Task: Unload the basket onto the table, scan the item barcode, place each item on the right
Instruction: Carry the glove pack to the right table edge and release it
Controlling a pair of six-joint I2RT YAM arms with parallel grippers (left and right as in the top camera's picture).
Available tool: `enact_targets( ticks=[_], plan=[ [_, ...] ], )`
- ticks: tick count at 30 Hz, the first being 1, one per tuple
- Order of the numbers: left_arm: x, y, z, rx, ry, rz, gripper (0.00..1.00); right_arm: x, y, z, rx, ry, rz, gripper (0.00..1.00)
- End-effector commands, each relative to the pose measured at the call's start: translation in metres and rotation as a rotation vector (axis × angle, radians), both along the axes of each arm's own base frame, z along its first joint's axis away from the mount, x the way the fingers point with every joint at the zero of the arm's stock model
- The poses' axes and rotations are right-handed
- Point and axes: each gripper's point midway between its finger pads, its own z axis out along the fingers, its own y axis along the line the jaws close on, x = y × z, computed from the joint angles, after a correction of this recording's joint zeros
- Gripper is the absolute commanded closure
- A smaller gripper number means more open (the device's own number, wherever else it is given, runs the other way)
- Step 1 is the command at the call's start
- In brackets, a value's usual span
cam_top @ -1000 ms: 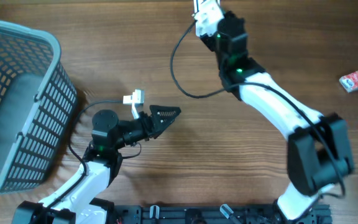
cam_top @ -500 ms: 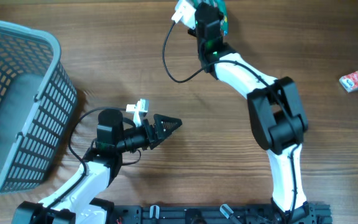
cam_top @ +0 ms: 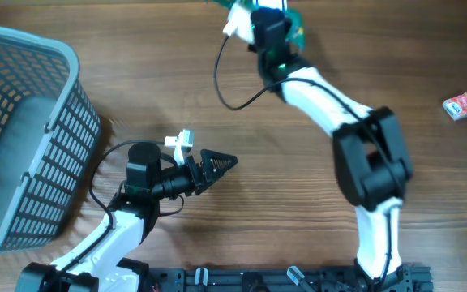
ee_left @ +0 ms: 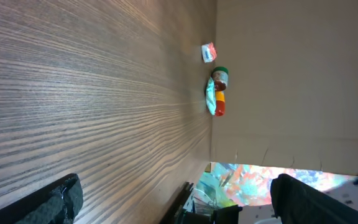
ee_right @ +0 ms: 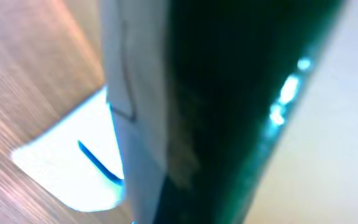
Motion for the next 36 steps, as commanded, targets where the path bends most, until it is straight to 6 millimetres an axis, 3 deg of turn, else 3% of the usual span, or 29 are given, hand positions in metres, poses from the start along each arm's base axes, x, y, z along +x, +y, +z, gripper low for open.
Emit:
enact_targets(
  ticks=[1, 3, 4, 7, 8, 12, 13, 16, 19, 23, 26, 27, 29, 31, 33, 36],
  plan=[
    [0.004, -0.002, 0.013, -0.018, -0.089, -0.017, 0.0, -0.033, -0.094, 0.139, 0.212, -0.136, -0.197, 0.96],
    [0.009, -0.003, 0.026, -0.034, -0.163, -0.017, 0.0, -0.055, -0.16, 0.154, 0.284, -0.106, -0.341, 0.96],
    [0.011, -0.003, 0.033, -0.042, -0.207, -0.017, 0.0, -0.064, -0.2, 0.151, 0.33, -0.091, -0.447, 0.96],
    [0.013, -0.004, 0.039, -0.045, -0.252, -0.021, 0.0, -0.085, -0.296, 0.125, 0.423, -0.049, -0.7, 0.95],
    [0.012, -0.004, 0.038, -0.029, -0.283, -0.032, 0.0, -0.102, -0.348, 0.103, 0.485, -0.038, -0.85, 0.95],
    [0.015, -0.003, 0.038, -0.01, -0.317, -0.023, 0.0, -0.144, -0.433, 0.047, 0.464, 0.046, -1.08, 0.96],
    [0.015, -0.003, 0.038, -0.01, -0.317, -0.023, 0.0, -0.162, -0.457, 0.032, 0.416, 0.061, -1.163, 0.96],
    [0.015, -0.003, 0.037, -0.01, -0.316, -0.023, 0.0, -0.19, -0.496, 0.025, 0.352, 0.01, -1.294, 0.95],
    [0.016, -0.002, 0.037, -0.006, -0.316, -0.016, 0.0, -0.186, -0.495, 0.016, 0.396, 0.049, -1.243, 0.95],
    [0.027, 0.003, 0.034, 0.032, -0.336, 0.044, 0.0, -0.173, -0.441, -0.031, 0.608, 0.221, -1.122, 0.95],
    [0.027, 0.004, 0.034, 0.034, -0.335, 0.044, 0.0, -0.172, -0.407, -0.066, 0.601, 0.348, -1.035, 0.95],
    [0.027, 0.004, 0.034, 0.038, -0.338, 0.048, 0.0, -0.167, -0.384, -0.078, 0.594, 0.423, -0.935, 0.96],
    [0.028, 0.005, 0.033, 0.042, -0.342, 0.052, 0.0, -0.163, -0.36, -0.088, 0.549, 0.463, -0.874, 0.95],
    [0.028, 0.004, 0.033, 0.046, -0.349, 0.048, 0.0, -0.166, -0.367, -0.092, 0.464, 0.443, -0.934, 0.95],
    [0.027, 0.005, 0.028, 0.052, -0.325, 0.047, 0.0, -0.176, -0.388, -0.109, 0.347, 0.451, -1.04, 0.95],
    [0.024, 0.005, 0.02, 0.064, -0.281, 0.044, 0.0, -0.199, -0.418, -0.134, 0.305, 0.477, -1.181, 0.95]
  ],
)
